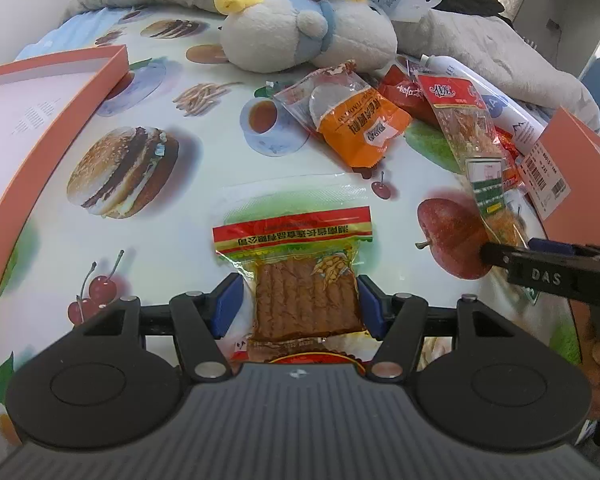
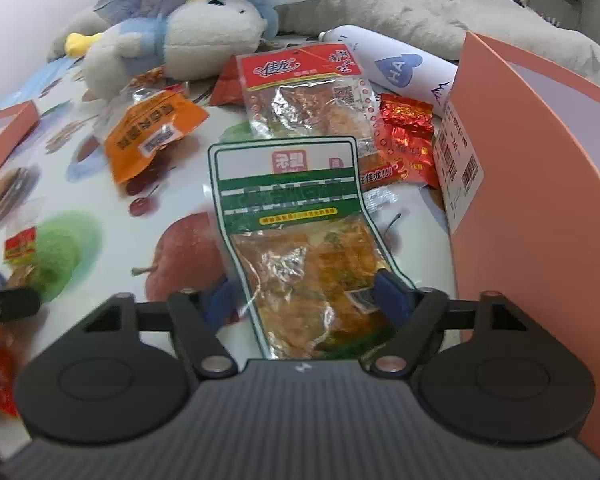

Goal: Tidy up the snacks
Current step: 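Lift the jerky packet with the left tool while the right tool lifts the green-labelled pack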

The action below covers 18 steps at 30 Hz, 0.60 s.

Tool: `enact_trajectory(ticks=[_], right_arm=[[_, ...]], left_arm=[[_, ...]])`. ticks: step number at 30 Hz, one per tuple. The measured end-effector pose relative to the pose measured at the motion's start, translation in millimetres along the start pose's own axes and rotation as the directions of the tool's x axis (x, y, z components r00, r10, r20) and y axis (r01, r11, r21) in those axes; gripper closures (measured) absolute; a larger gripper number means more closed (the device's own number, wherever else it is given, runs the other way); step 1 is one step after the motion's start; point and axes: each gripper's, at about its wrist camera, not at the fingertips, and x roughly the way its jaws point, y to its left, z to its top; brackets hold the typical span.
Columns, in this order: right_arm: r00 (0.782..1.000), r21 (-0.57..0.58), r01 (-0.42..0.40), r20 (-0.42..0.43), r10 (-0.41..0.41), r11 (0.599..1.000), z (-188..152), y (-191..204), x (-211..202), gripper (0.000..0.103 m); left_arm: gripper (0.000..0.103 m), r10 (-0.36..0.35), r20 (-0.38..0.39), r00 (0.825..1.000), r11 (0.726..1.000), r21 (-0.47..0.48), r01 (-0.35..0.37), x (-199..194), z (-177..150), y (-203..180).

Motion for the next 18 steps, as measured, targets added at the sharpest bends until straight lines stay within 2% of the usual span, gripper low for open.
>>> enact_trajectory(ticks=[3,5,7,13,18], right_arm=[[1.000,0.002,-0.022,-0.008,0.022,1.000,-3.9,-0.9,-7.6,0.046],[1.000,-0.006,-0.029,0.000,0.029,1.000,-6.7,1.0,-15.1,0.059],[0.999,-0.013,-0.034,0.014,0.035,0.999,-7.7,4.7,-25.4,0.064],[0.996,0.024,-0.092,0.026,0.091,0.995,-14.0,7.4,-49.4,0.074],[0.992,0.046,-0.115,0.052,0.112,0.992,-12.8,5.3,-73.0,0.075]], left_arm=[[0.037,0.002,0.000,1.000,1.000,-0.007,-0.002,-1.4,-0.3,-0.1],[0.037,0.002,-0.002,1.000,1.000,-0.008,-0.002,-3.0,-0.9,-1.3],[0.037,-0.001,-0.006,1.000,1.000,-0.012,0.001,-6.5,-0.9,-2.1],[0.037,-0.022,-0.004,1.000,1.000,-0.015,0.022,-22.6,-2.6,-12.6],[0.037,-0.039,0.007,0.999,0.999,-0.004,0.039,-38.4,1.6,-26.3]])
